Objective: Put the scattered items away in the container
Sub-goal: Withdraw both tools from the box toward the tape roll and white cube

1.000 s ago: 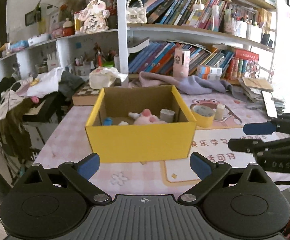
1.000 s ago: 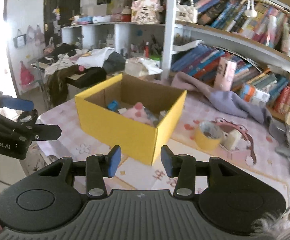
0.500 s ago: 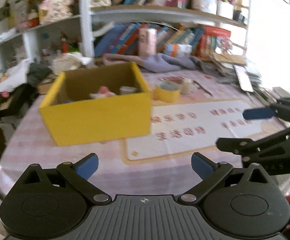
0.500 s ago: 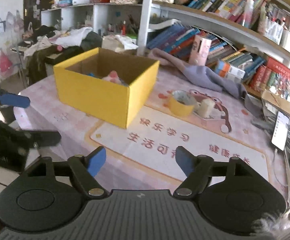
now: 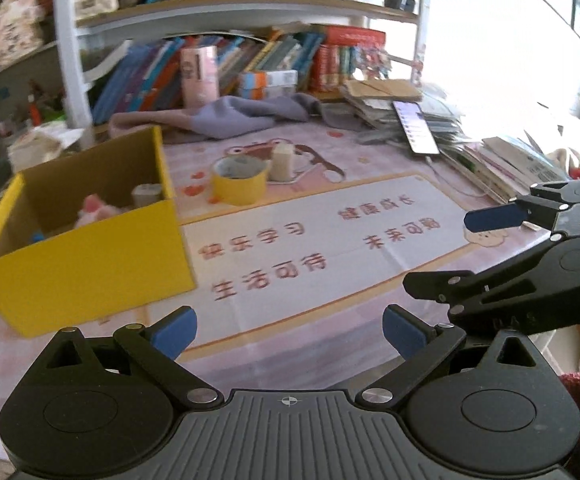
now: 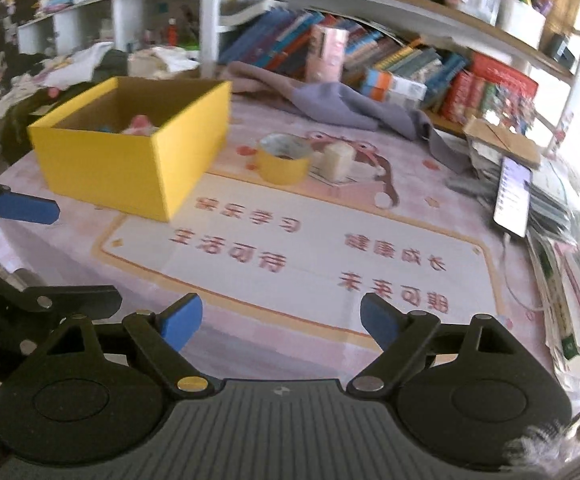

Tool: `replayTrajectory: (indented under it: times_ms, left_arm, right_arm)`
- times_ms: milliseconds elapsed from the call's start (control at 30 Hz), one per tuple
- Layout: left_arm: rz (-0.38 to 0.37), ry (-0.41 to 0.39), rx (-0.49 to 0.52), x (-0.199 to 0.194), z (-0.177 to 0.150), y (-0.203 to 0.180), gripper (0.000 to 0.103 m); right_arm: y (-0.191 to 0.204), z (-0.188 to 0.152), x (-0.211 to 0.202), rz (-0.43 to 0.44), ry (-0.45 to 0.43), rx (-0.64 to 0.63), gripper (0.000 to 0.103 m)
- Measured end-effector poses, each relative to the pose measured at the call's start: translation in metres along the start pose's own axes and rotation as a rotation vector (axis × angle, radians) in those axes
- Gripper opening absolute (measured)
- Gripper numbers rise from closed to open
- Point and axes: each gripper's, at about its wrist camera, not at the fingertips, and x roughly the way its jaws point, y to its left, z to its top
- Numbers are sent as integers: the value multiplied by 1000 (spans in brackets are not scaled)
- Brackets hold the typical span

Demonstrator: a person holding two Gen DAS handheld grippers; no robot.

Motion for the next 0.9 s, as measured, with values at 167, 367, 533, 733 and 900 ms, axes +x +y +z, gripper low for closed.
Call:
replayTrajectory:
  times_ms: [167,367,533,733,900]
  left_arm:
    - [-33,20,21,27,18,-11,101]
    - [-39,24,36,57,40,-22,101]
    - [-3,53,7,87,62,-24,101]
    - [110,81,-31,126,99,-21,101]
    - [179,84,-87,156,129,-19,101]
  right_arm:
    - [-25,-1,8,-27,17,26,86]
    - [-58,5,25,-49,30,58,86]
    - [-89,18,45,-34,31,71,86]
    - [-129,43,75,20,5,80,86]
    - [-162,66,103,74,-6,95,86]
